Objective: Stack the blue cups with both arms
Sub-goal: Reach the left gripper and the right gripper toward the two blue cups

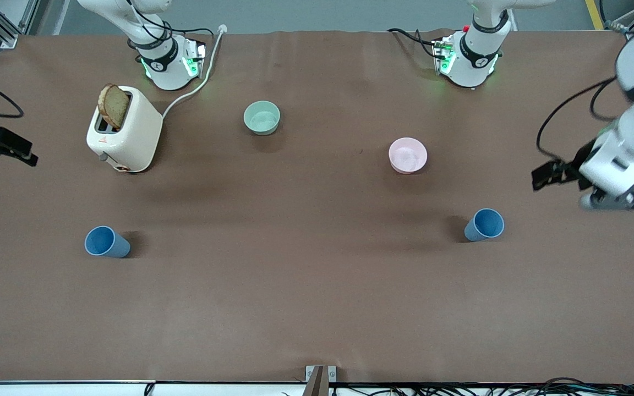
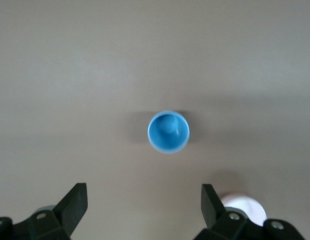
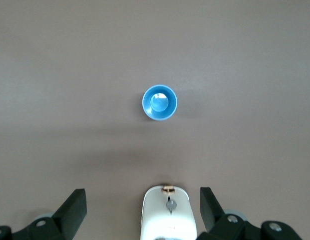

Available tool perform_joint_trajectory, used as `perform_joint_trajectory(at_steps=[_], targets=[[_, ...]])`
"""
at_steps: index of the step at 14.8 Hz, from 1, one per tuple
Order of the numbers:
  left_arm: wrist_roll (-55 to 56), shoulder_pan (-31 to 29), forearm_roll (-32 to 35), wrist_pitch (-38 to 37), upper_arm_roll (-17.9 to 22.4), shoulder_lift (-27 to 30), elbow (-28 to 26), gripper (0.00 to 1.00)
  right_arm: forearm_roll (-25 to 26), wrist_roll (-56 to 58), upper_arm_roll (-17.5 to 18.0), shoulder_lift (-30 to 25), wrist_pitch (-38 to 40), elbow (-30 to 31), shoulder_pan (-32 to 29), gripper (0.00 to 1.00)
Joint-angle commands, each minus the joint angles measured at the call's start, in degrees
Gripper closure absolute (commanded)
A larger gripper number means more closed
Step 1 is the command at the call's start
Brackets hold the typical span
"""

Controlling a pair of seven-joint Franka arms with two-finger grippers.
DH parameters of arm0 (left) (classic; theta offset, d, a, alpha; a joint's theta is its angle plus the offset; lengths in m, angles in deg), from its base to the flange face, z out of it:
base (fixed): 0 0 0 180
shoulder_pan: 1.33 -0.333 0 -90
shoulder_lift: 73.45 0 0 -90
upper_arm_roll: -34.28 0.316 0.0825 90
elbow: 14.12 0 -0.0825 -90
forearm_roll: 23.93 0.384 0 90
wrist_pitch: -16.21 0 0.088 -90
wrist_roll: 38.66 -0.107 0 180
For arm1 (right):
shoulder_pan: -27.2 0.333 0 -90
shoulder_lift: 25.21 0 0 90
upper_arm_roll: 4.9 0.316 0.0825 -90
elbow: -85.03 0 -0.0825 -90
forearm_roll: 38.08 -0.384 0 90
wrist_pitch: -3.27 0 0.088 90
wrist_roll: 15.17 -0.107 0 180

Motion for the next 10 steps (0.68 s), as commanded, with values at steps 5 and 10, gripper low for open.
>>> perform_joint_trajectory(at_steps=[5, 10], targets=[[-0.62, -1.74, -0.05, 20.88, 0.00, -6.79, -13.42, 0.01, 1.01, -0.20, 0.70, 7.32, -20.61, 12.49, -2.42, 0.00], [-0.63, -2.01, -0.22, 29.51, -0.09, -12.23, -16.25, 0.17, 1.01, -0.03, 0.79, 17.51, -31.86, 13.73, -3.92, 0.00]])
